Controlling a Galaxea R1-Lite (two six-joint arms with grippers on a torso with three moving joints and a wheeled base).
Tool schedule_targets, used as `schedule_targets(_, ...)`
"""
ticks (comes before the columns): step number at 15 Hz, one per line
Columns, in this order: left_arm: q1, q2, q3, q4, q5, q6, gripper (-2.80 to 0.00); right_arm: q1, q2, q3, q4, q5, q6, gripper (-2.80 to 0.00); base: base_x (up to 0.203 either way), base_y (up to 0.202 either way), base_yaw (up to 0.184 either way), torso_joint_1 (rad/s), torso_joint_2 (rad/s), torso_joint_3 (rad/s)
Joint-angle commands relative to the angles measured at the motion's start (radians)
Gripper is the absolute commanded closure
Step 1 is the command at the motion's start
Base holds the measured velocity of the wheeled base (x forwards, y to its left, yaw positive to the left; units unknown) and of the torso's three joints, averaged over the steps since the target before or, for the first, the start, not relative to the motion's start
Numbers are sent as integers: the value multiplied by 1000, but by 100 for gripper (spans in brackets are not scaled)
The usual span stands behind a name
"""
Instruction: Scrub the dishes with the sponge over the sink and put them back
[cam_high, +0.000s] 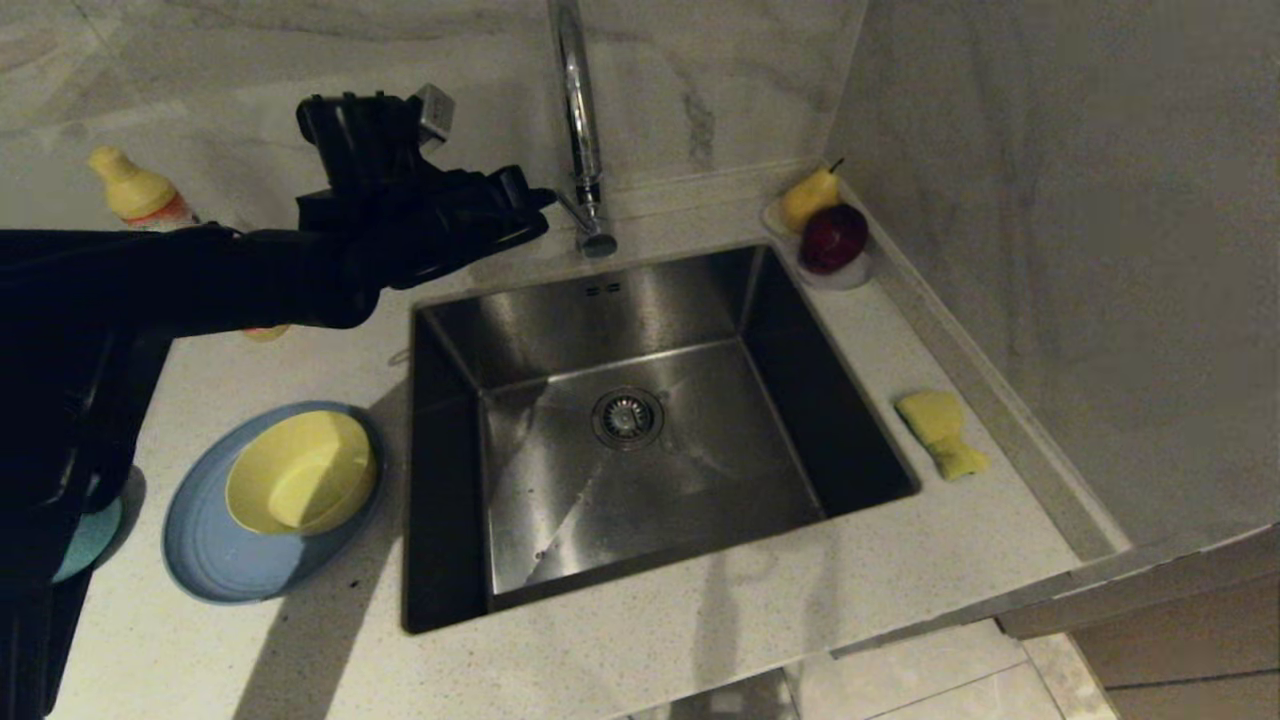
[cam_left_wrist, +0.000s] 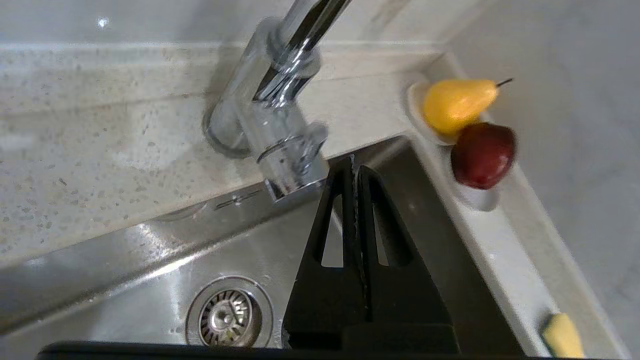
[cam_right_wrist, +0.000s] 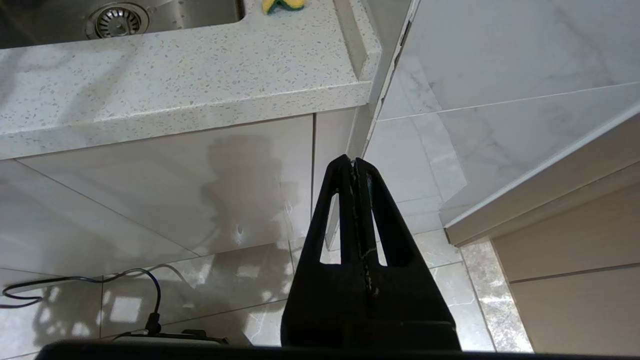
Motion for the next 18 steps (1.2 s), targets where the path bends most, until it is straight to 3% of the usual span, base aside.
schedule_targets(1,-2,16,-1,-3,0,-2,0,0,-2,0,0,1,-1,0,0,0,0,0,0,0)
schedule_targets(18,6,6,-3,-62,10,46,0,0,-2,0,0,1,-1,0,0,0,0,0,0,0)
